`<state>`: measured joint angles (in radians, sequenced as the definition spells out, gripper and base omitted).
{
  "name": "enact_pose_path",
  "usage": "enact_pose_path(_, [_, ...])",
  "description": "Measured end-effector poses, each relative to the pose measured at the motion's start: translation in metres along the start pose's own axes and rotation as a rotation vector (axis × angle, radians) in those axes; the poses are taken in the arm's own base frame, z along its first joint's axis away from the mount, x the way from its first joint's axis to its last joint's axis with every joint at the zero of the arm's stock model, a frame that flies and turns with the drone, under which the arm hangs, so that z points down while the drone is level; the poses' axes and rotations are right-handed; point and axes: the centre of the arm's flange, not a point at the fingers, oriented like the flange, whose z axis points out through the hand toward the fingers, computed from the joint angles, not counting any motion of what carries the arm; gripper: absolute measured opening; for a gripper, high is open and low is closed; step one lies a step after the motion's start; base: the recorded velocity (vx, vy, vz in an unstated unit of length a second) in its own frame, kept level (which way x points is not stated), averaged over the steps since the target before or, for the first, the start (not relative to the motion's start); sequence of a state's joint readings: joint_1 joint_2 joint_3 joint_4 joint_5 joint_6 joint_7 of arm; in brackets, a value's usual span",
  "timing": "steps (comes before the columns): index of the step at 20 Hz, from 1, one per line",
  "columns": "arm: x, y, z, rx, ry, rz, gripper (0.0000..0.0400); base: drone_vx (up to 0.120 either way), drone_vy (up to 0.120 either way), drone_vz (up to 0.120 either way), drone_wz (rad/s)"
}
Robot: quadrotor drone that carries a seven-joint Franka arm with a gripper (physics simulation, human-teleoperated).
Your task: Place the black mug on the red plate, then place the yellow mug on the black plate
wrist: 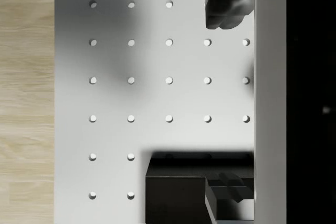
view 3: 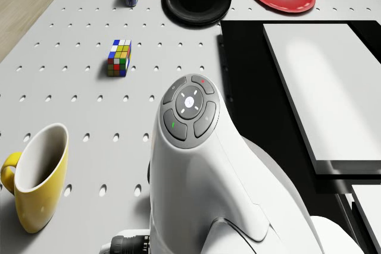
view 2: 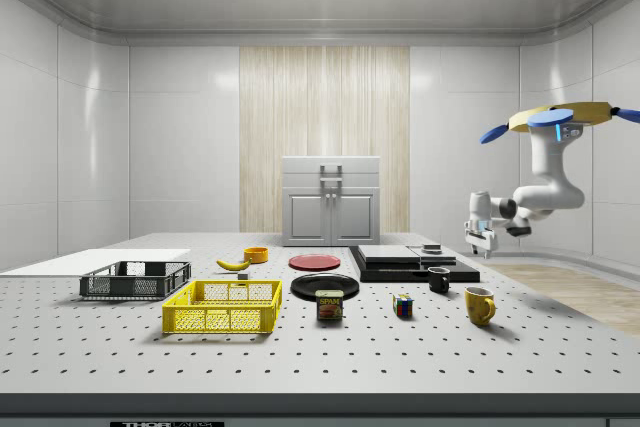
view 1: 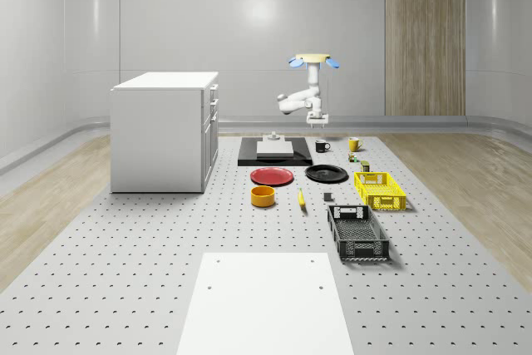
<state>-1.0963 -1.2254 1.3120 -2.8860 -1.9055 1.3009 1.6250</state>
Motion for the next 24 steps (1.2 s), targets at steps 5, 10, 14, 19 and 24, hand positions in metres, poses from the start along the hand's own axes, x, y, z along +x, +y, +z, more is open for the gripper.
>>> enact_pose_path(5, [0.0,0.0,0.0,0.0,0.0,0.0,0.04,0.12,0.0,0.0,0.0])
enact_pose_path(10, [0.0,0.0,0.0,0.0,0.0,0.0,0.04,0.12,-0.112,0.0,0.0])
enact_pose_path(14, [0.0,0.0,0.0,0.0,0.0,0.0,0.04,0.12,-0.12,0.0,0.0])
enact_pose_path(19, [0.0,0.0,0.0,0.0,0.0,0.0,0.04,0.12,-0.008,-0.008,0.0])
enact_pose_path(24, [0.0,0.0,0.0,0.0,0.0,0.0,0.04,0.12,0.0,-0.12,0.0])
